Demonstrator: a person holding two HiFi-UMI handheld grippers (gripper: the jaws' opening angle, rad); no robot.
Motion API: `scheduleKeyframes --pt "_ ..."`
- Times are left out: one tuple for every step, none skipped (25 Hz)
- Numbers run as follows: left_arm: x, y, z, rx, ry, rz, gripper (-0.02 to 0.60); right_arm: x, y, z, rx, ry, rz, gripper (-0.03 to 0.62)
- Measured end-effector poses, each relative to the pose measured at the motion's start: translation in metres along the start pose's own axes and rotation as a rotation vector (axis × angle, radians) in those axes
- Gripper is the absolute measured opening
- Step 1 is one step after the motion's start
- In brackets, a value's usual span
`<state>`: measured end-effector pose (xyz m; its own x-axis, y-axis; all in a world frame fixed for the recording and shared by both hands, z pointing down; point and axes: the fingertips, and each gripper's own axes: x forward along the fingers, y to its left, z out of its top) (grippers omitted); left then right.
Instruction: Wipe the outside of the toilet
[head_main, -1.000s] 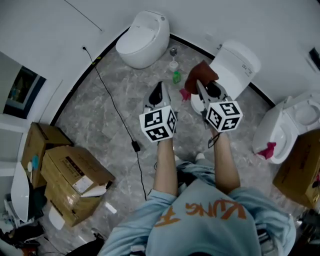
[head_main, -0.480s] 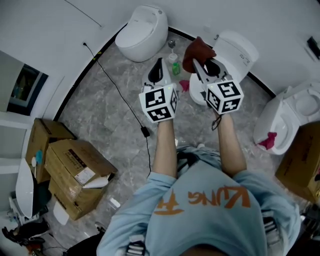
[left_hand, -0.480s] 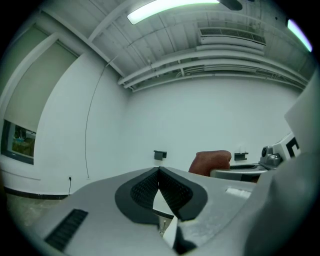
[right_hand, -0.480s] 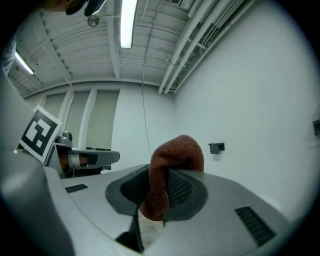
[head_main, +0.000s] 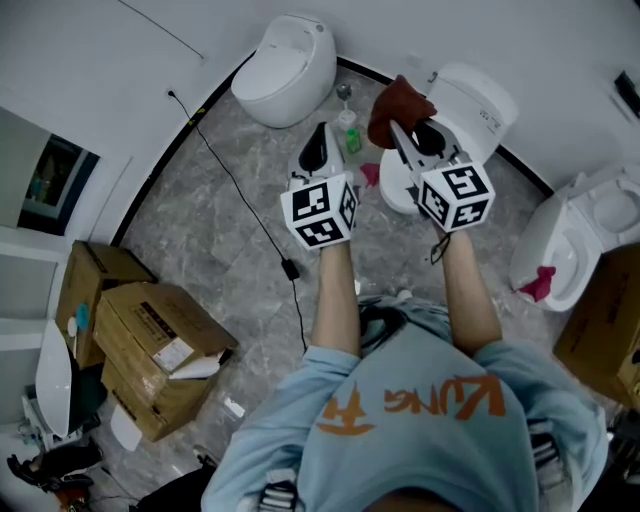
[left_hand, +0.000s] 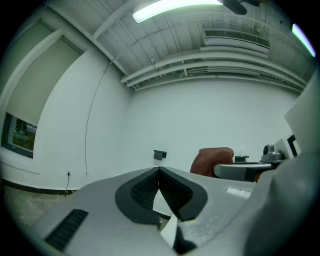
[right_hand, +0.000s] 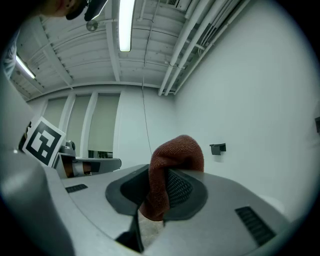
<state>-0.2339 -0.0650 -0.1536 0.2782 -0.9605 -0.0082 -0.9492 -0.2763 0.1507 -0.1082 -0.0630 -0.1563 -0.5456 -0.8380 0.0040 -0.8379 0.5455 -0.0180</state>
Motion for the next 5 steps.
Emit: scheduleKeyframes --pt "-0.0003 0.0015 -0.0005 -0.002 0.000 0.004 -0.006 0.0004 0.0006 0.0002 0.001 -0.002 0.003 0.072" --pt "-0.0004 0.0020 -0.0012 -0.004 -0.001 0.005 -0.006 0.0007 0.0013 0.0002 0.000 -0.002 0.007 0.072" --pt "-0.0003 0.0019 -0.0020 -0.007 -0.001 0.005 -0.006 0.0010 0.0020 -0.0001 -0.003 0.000 0.010 0.072" --pt "-0.0003 0.0015 -0.0028 -0.009 -0.002 0.004 -0.006 0.0013 0.0027 -0.0006 -0.006 0.001 0.013 0.072" --pt "-0.0003 0.0011 -0.0036 -0.011 -0.003 0.004 -0.006 0.0015 0.0035 -0.0011 -0.008 0.003 0.016 0.072"
